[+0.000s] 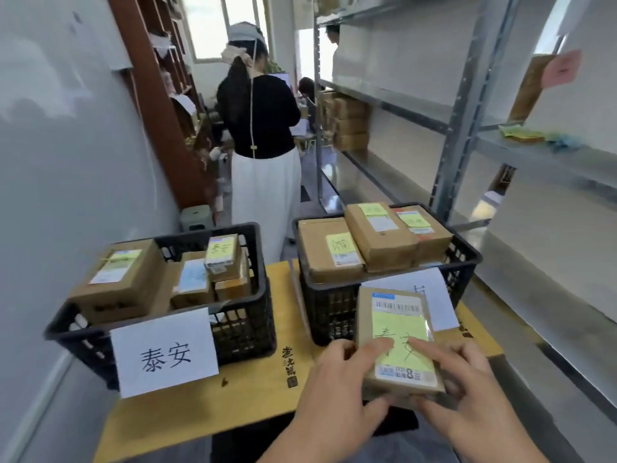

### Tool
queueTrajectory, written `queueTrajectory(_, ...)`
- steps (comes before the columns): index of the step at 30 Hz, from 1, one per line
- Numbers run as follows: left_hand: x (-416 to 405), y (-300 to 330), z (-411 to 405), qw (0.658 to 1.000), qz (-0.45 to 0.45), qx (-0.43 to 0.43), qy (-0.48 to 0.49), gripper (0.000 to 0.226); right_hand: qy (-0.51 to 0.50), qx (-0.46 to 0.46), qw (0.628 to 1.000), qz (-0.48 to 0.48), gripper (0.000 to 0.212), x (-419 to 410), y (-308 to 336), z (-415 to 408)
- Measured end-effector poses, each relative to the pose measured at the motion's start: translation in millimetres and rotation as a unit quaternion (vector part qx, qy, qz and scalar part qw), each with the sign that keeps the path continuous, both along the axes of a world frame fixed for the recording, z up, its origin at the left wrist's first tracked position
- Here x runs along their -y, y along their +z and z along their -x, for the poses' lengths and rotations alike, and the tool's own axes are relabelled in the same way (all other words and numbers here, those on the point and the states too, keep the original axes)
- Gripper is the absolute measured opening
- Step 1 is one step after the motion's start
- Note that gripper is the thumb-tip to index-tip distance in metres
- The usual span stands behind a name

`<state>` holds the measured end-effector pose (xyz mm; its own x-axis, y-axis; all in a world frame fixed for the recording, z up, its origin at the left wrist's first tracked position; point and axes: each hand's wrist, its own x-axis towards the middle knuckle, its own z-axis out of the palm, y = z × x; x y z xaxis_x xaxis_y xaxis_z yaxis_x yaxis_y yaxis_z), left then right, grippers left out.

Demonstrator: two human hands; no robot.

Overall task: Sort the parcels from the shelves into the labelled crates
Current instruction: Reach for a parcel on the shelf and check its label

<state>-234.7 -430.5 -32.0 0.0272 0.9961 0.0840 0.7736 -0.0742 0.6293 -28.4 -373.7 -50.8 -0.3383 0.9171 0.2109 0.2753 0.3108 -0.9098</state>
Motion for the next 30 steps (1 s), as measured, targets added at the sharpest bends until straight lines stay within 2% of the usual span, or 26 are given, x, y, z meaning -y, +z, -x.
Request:
queueTrajectory(10,6.3,12.5,81.5,0.988,-0.034,-0.039,0.146,0.067,0.133,0.025,0.99,-0.039,0.082,-38.5,9.6,112.8)
queueTrajectory(15,-3.8,15.2,118.6,0.974,-0.023,-0.053,0.217,0.083,0.213,0.051,0.975,-0.042,0.08,-72.5,8.1,163.4)
queueTrajectory(19,-15.6,20.2,142.1,0.957,-0.026,-0.077,0.277,0.082,0.276,0.041,0.96,-0.039,0.073,-99.2,15.1,200.4)
queueTrajectory(27,-24.0,13.9,188.1,0.938,-0.043,-0.105,0.327,0.079,0.35,0.015,0.935,-0.05,0.071,-130.9,7.8,264.9)
queueTrajectory(30,-18.3,9.6,207.9,0.933,-0.038,-0.107,0.34,0.08,0.374,0.034,0.925,-0.056,0.073,-131.6,6.6,287.5)
